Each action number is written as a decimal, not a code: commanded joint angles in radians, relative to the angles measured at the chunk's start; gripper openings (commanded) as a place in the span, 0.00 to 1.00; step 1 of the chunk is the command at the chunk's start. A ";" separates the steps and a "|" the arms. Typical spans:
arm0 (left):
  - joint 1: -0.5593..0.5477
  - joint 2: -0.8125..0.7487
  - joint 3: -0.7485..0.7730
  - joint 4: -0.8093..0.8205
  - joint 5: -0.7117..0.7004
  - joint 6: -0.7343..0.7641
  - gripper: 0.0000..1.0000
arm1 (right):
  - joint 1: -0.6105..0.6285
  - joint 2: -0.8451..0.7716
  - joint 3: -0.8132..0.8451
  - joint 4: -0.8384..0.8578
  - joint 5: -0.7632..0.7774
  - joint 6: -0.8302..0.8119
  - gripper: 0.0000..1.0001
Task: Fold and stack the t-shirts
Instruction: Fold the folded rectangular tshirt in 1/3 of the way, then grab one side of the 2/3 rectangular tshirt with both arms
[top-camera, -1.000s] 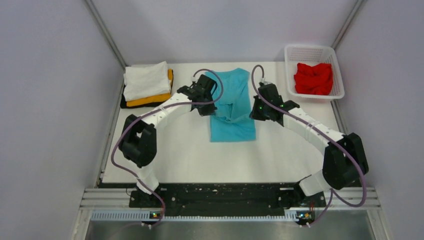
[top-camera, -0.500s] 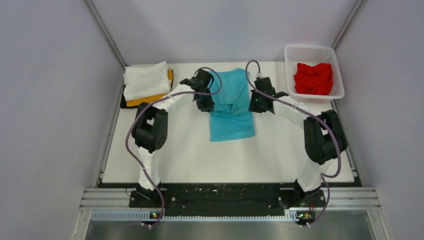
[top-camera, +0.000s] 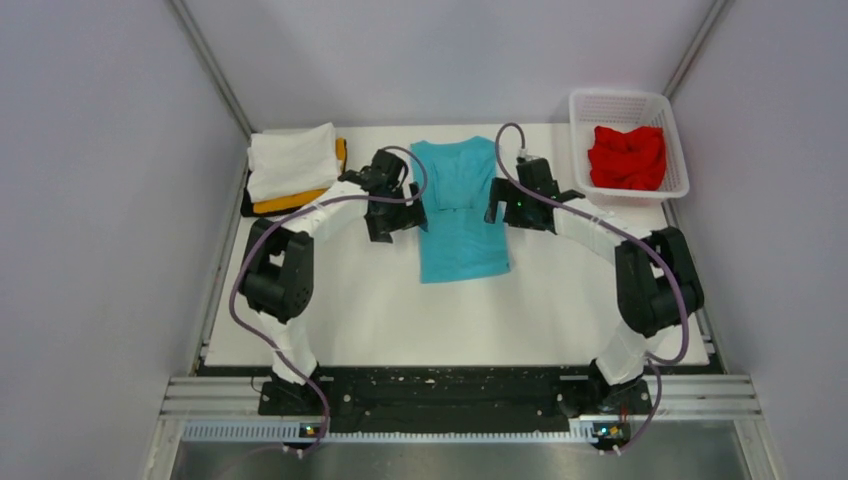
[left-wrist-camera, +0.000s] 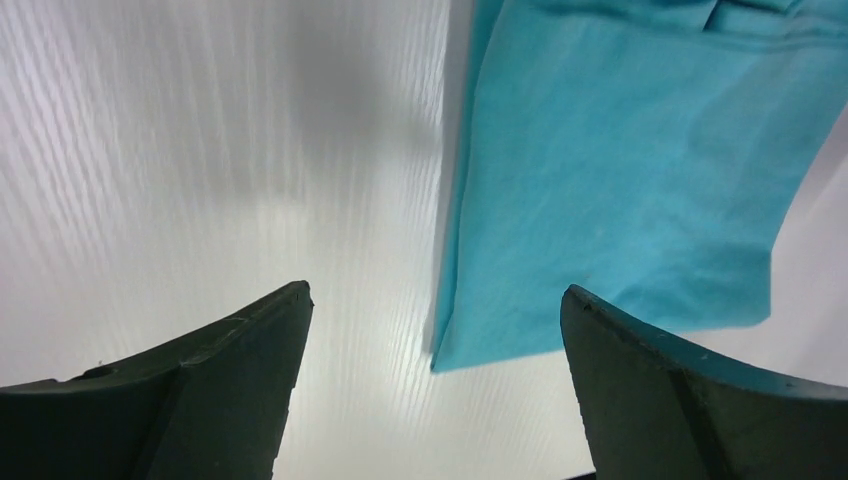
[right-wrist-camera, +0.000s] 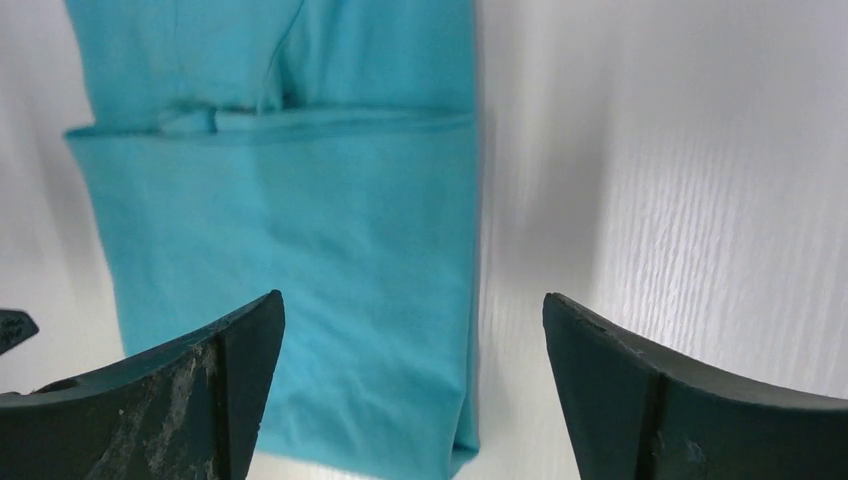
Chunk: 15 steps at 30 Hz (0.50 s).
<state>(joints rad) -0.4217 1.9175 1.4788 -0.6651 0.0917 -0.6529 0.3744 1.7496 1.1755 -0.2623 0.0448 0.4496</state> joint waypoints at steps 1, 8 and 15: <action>-0.006 -0.169 -0.157 0.065 0.037 -0.023 0.99 | -0.008 -0.153 -0.130 0.041 -0.187 -0.002 0.99; -0.050 -0.230 -0.338 0.134 0.099 -0.082 0.99 | -0.009 -0.264 -0.329 0.039 -0.180 0.049 0.99; -0.087 -0.221 -0.411 0.186 0.083 -0.147 0.92 | -0.009 -0.235 -0.396 0.044 -0.191 0.100 0.80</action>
<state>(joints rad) -0.4908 1.7187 1.0958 -0.5594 0.1730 -0.7475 0.3744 1.5169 0.8089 -0.2535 -0.1406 0.5095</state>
